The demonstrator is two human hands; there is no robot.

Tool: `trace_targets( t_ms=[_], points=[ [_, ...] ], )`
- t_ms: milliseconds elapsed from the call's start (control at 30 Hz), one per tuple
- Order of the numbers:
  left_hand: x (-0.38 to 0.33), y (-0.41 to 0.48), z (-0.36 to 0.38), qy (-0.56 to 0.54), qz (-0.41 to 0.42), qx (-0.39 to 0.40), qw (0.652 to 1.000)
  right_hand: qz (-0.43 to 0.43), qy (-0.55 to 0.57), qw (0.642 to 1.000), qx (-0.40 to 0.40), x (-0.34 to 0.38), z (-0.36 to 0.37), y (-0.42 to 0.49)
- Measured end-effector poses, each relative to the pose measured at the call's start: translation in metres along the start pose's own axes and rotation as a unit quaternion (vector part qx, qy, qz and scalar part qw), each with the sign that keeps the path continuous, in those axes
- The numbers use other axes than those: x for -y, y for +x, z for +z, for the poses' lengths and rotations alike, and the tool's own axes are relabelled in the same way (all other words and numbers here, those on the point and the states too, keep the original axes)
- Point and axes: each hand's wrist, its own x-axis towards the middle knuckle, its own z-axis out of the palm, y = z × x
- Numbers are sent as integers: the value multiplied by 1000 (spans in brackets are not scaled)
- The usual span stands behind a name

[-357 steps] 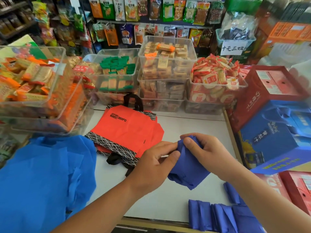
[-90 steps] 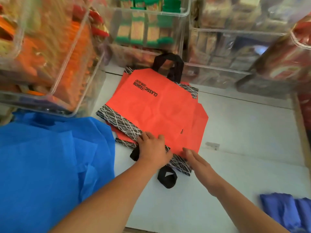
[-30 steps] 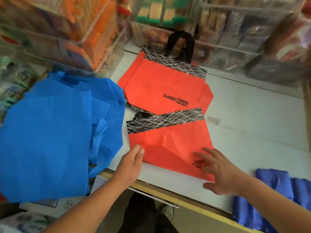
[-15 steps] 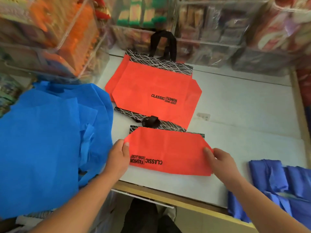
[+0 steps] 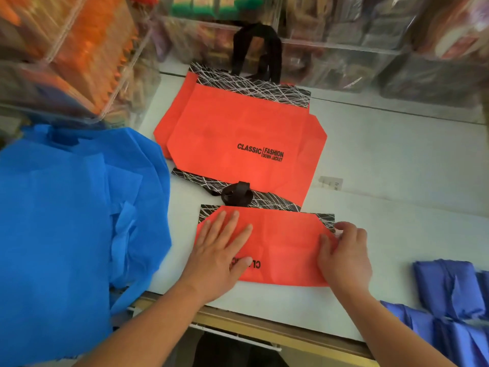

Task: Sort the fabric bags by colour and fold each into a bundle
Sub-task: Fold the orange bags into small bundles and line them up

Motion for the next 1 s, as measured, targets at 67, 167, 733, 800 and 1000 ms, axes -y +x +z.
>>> trace_targets(
  t_ms=[67, 167, 733, 800, 1000],
  points=[
    [-3, 0, 4, 34, -19, 22, 999, -136, -74, 986, -64, 4, 7, -3],
    [-6, 0, 7, 55, -43, 25, 997, -345, -123, 930, -27, 22, 20, -11],
    [39, -3, 6, 109, 191, 17, 975, -382, -212, 899, 40, 13, 57, -7],
    [38, -4, 11, 118, 192, 5, 974, -382, -204, 900, 41, 15, 57, -7],
    [34, -2, 9, 152, 197, 12, 969, -526, -119, 838, 84, -1, 34, -17]
  ],
)
